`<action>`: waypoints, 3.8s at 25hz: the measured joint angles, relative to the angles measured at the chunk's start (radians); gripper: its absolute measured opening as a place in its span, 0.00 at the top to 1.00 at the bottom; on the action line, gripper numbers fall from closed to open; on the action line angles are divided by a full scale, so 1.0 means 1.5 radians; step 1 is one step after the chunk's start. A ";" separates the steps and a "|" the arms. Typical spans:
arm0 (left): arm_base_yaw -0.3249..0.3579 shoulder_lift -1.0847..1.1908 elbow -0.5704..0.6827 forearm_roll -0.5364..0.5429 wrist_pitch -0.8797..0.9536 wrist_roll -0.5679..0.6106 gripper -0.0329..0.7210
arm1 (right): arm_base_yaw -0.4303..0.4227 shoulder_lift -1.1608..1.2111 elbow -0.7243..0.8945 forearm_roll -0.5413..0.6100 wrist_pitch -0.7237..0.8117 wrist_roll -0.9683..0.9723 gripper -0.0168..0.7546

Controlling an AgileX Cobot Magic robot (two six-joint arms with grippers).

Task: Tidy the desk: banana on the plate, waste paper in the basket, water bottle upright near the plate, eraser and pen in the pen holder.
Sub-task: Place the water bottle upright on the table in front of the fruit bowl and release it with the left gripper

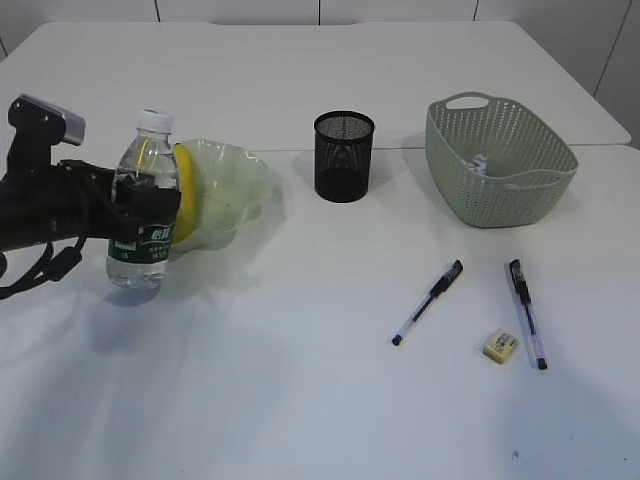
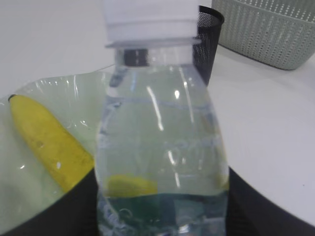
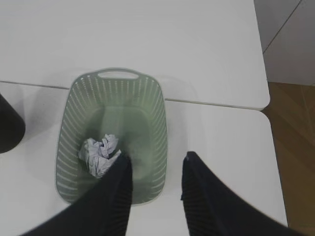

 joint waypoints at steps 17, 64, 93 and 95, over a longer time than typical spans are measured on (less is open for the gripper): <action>0.000 0.064 -0.001 -0.033 -0.047 0.064 0.47 | 0.000 0.000 0.000 0.000 -0.026 -0.021 0.64; 0.036 0.088 0.141 -0.348 -0.231 0.270 0.47 | 0.000 0.000 0.000 0.000 -0.031 -0.046 0.64; 0.036 0.123 0.137 -0.570 -0.278 0.329 0.47 | 0.000 0.000 0.000 0.000 -0.040 -0.063 0.64; 0.036 0.126 0.134 -0.557 -0.279 0.329 0.47 | 0.000 0.000 0.000 0.000 -0.041 -0.064 0.64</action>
